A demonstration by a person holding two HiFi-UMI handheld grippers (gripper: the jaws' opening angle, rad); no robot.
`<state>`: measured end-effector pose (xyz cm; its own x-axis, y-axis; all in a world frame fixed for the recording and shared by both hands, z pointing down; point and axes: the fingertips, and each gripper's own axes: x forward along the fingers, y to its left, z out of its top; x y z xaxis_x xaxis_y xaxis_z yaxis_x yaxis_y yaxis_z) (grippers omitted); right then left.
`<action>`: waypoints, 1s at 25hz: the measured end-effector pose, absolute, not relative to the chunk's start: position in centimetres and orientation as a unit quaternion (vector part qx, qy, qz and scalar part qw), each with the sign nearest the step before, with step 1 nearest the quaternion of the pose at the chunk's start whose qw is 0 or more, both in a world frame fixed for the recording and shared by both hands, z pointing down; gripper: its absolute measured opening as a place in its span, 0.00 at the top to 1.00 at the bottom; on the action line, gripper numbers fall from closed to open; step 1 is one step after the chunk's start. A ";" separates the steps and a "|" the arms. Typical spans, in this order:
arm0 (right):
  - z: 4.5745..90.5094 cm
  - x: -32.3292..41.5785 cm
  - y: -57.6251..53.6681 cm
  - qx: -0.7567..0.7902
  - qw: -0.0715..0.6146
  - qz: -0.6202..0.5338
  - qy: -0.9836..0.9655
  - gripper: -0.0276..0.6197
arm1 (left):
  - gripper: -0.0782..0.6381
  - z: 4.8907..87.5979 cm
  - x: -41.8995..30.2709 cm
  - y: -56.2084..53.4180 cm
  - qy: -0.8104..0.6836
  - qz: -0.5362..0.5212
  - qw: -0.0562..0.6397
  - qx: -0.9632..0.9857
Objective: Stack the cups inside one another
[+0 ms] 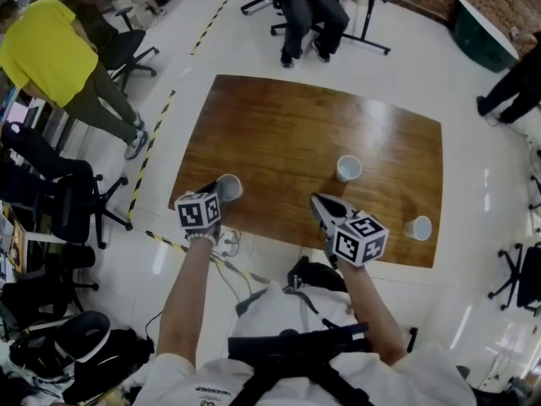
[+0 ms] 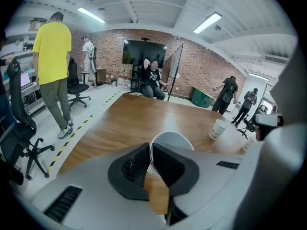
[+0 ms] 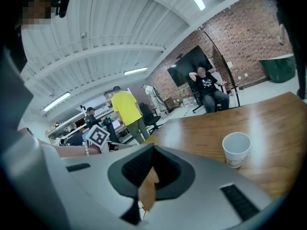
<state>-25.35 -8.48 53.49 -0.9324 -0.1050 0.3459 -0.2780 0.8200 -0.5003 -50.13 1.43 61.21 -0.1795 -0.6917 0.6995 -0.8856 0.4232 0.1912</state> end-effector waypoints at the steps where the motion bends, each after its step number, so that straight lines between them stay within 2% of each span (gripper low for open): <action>1: 53.4 -25.1 -8.5 0.104 0.151 0.282 -0.942 0.95 | 0.87 61.0 -49.7 0.9 -0.753 0.127 0.374 0.526; 25: 52.3 -18.7 -11.2 0.187 0.120 0.287 -0.932 0.95 | 0.87 54.7 -38.4 -13.6 -0.659 0.140 0.329 0.662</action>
